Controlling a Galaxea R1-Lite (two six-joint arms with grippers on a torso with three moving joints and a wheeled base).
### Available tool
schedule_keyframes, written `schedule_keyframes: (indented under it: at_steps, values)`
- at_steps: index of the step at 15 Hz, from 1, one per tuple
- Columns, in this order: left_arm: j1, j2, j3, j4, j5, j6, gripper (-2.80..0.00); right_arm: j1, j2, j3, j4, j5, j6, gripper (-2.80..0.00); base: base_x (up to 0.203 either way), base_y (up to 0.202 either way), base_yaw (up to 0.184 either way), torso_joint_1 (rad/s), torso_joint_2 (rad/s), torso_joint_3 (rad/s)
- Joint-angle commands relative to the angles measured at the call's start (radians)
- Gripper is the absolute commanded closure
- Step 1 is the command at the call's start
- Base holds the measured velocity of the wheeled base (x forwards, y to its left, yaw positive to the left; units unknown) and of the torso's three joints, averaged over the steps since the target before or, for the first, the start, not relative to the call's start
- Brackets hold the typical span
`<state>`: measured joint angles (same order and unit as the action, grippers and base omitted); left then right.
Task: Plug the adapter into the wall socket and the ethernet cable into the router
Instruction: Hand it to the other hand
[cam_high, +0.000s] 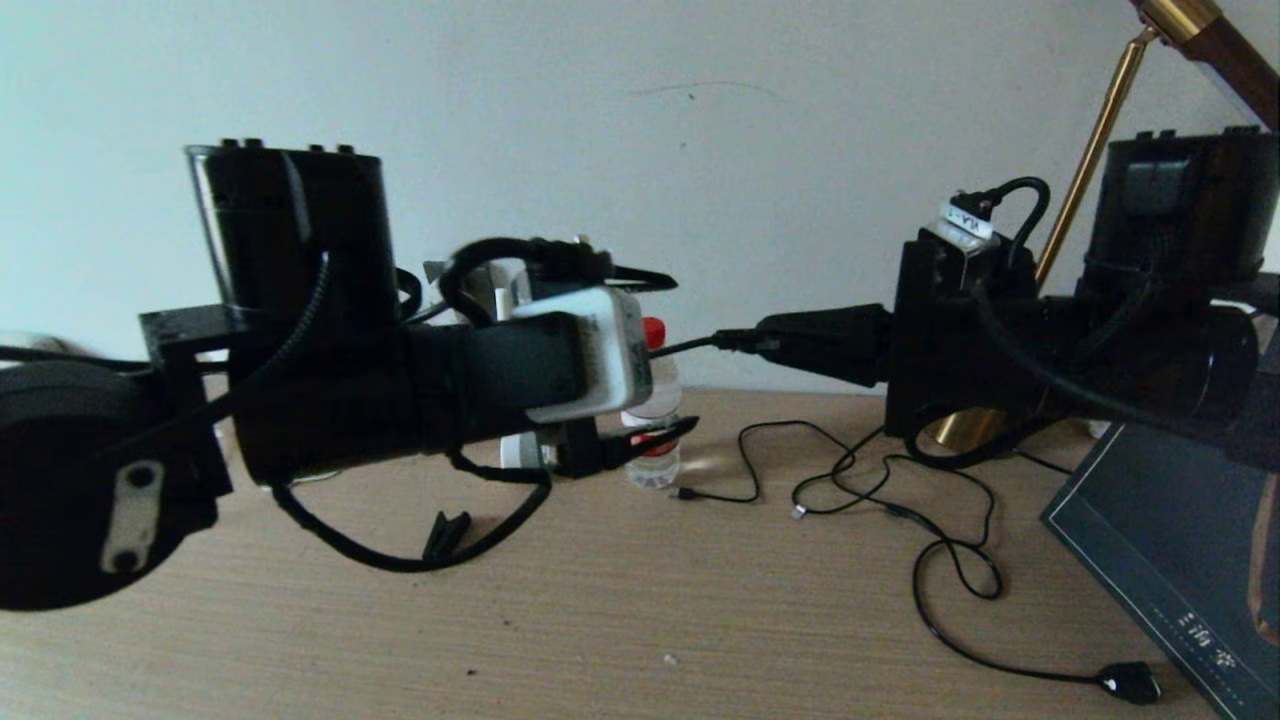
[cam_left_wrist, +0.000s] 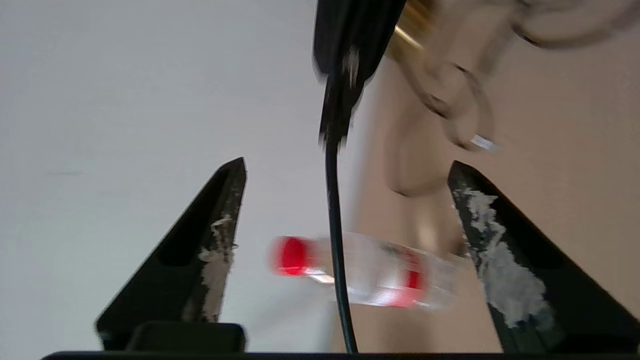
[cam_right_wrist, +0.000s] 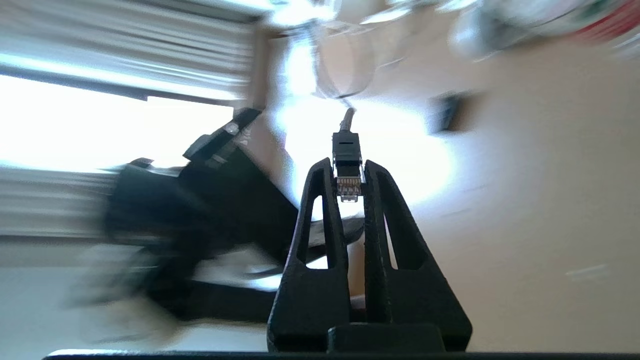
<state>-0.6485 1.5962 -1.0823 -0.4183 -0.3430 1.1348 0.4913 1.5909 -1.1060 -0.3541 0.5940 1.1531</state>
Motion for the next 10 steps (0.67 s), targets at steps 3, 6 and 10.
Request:
schedule_keyframes:
  at_steps: [3, 6, 10]
  values:
    - [0.079, -0.012, 0.017, -0.183, -0.154, 0.021, -2.80, -0.119, 0.092, -0.248, 0.055, 0.244, 0.332, 0.00, 0.000, 0.000, 0.000, 0.000, 0.00, 0.000]
    - [0.088, 0.093, -0.012, -0.372, -0.285, 0.023, -2.80, -0.125, 0.132, -0.316, 0.121, 0.338, 0.437, 0.00, 0.000, 0.000, 0.000, 0.000, 0.00, 0.000]
    - [0.082, 0.117, -0.028, -0.435, -0.363, 0.034, -2.80, -0.113, 0.122, -0.315, 0.123, 0.344, 0.444, 0.00, 0.000, 0.000, 0.000, 0.000, 0.00, 0.000]
